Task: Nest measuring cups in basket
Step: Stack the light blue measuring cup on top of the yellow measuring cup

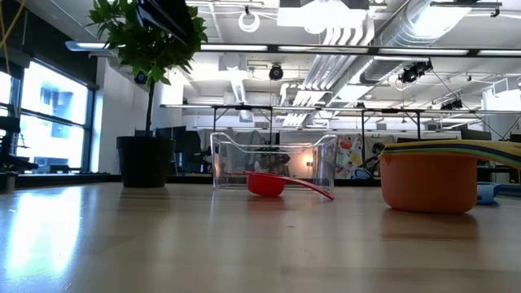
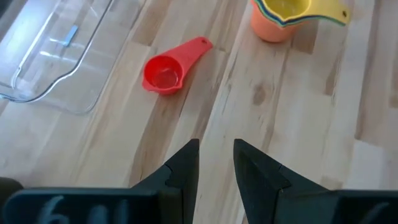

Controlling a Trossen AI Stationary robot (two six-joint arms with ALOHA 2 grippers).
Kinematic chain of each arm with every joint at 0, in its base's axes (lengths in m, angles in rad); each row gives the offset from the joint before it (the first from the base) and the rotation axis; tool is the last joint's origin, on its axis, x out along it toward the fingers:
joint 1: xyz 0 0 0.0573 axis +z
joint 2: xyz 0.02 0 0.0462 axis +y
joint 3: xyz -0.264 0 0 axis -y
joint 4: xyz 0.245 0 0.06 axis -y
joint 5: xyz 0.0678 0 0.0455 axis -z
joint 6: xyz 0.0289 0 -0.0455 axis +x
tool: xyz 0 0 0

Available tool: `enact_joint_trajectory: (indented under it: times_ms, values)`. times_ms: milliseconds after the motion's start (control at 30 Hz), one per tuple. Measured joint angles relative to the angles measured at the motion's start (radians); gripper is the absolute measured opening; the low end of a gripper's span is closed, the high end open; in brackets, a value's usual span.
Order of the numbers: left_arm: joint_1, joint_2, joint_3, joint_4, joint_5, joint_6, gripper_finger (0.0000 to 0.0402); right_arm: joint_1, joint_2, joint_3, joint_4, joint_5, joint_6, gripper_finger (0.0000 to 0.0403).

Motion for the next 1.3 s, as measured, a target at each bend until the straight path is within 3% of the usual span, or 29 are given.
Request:
enact_joint_trajectory:
  times_ms: [333, 667, 967, 1300]
  values:
    - [0.029, 0.023, 0.0, 0.012, 0.001, 0.143, 0.009, -0.056, -0.001, 0.0, 0.0, 0.01, -0.035, 0.0073]
    - [0.16, 0.019, 0.0, 0.011, 0.004, 0.458, 0.009, -0.131, -0.001, 0.0, 0.0, 0.022, 0.102, 0.0073]
    - [0.284, -0.002, 0.001, 0.013, 0.118, 0.725, 0.009, -0.199, -0.001, 0.0, 0.0, 0.027, 0.225, 0.0073]
    - [0.421, -0.001, 0.001, 0.085, 0.234, 1.001, 0.009, -0.218, -0.001, 0.0, 0.0, 0.107, 0.311, 0.0073]
